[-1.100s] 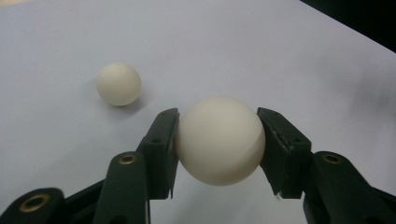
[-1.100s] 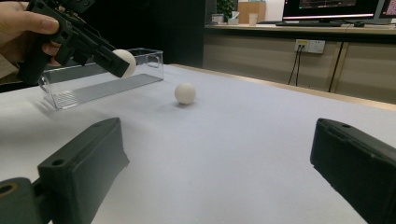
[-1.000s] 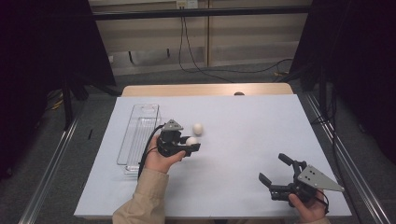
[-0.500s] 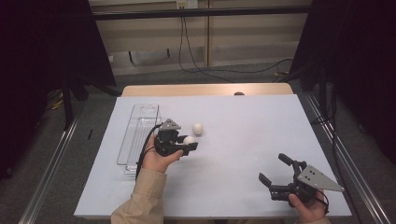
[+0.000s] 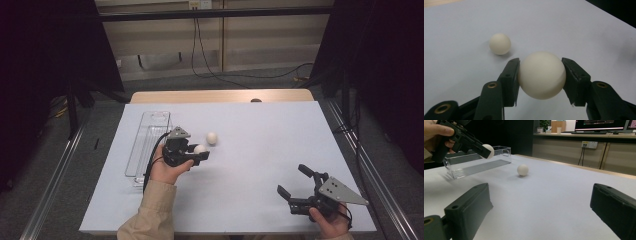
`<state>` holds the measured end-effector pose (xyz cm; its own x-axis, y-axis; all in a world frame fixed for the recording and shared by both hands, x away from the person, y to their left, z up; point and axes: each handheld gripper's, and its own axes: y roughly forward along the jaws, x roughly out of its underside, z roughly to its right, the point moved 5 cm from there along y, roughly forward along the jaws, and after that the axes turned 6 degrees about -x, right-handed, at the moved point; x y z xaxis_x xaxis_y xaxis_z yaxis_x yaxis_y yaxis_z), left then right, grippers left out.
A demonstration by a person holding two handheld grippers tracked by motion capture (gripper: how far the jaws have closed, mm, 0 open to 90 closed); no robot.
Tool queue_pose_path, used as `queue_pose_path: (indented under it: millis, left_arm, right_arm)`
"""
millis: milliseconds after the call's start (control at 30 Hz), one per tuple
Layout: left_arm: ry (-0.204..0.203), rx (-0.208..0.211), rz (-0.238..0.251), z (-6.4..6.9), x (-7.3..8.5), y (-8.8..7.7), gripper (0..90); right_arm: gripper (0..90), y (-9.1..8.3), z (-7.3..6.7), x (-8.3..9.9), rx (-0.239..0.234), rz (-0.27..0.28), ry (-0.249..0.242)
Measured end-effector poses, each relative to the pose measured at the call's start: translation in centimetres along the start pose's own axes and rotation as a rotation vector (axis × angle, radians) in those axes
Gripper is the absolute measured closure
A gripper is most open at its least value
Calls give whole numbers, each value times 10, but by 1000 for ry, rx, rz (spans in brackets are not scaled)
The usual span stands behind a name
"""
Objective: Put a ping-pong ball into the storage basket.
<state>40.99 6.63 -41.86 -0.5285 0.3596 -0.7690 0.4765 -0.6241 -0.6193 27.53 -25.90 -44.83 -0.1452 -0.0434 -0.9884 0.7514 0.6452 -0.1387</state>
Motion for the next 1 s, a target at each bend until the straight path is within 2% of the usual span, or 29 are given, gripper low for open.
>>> queue_pose_path:
  millis: [1000]
  left_arm:
    - [-17,-33,17,-13,0,-10,508]
  right_arm:
    - [24,0,0,0,-1,1,-2]
